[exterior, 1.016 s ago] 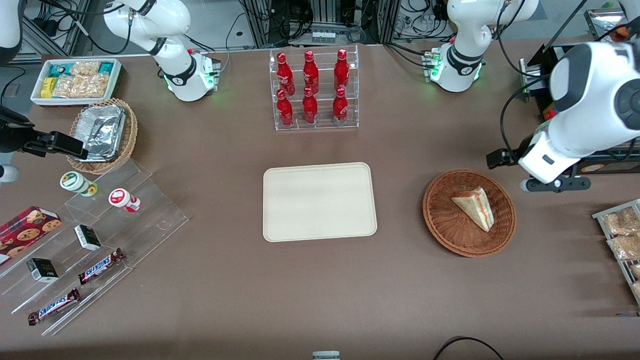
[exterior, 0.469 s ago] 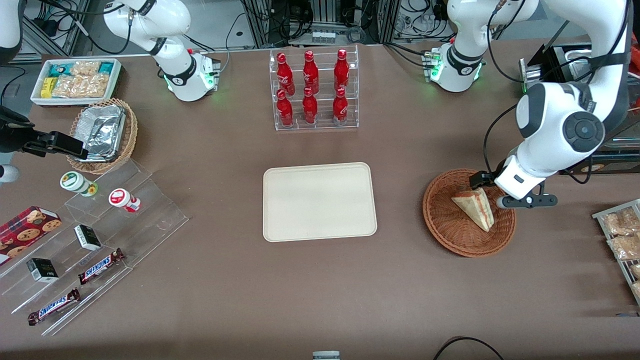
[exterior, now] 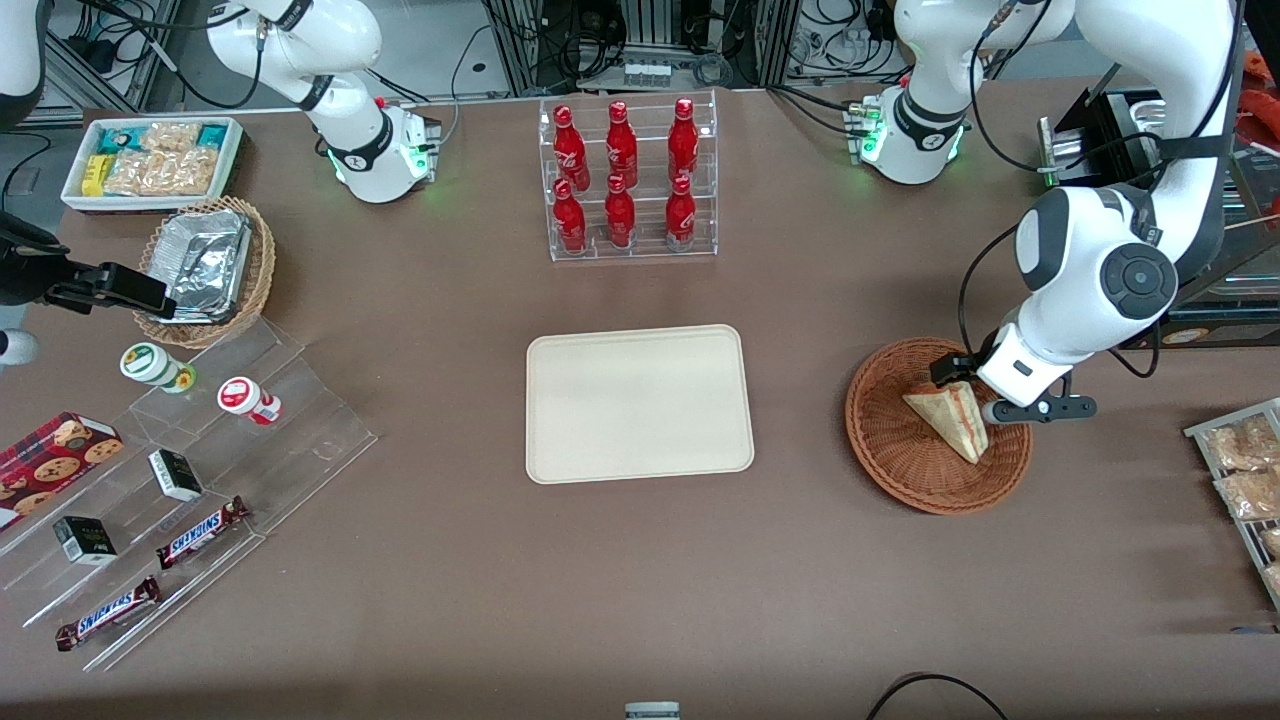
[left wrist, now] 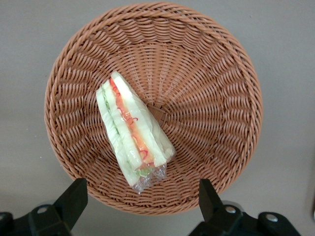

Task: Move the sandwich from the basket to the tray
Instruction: 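Lower the open left gripper onto the sandwich and close on it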

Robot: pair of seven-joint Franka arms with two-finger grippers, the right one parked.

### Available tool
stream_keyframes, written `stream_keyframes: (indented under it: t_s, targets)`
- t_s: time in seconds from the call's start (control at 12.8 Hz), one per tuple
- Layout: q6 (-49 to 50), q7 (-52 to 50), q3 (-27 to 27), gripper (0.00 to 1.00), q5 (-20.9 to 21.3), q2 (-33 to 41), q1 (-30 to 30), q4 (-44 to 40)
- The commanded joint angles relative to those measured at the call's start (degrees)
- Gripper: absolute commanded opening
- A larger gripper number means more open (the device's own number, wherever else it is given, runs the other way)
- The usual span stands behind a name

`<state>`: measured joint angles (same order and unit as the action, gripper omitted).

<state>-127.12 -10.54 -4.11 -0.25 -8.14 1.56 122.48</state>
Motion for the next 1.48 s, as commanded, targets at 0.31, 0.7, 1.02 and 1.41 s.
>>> stream_keyframes:
  t_s: [0.31,0.7,1.02,1.41]
  targets:
    - [-5.59,-26.08,-0.02,1.00,-0.10,0.14,-0.07,3.03]
    - [-6.65,-31.99,-0.02,1.00,-0.19,-1.70,-0.07,3.03]
    - [-9.11,-34.89,-0.02,1.00,-0.45,-4.69,-0.07,2.94]
    - [-12.27,-34.90,0.07,1.00,-0.45,-7.85,-0.94,3.12]
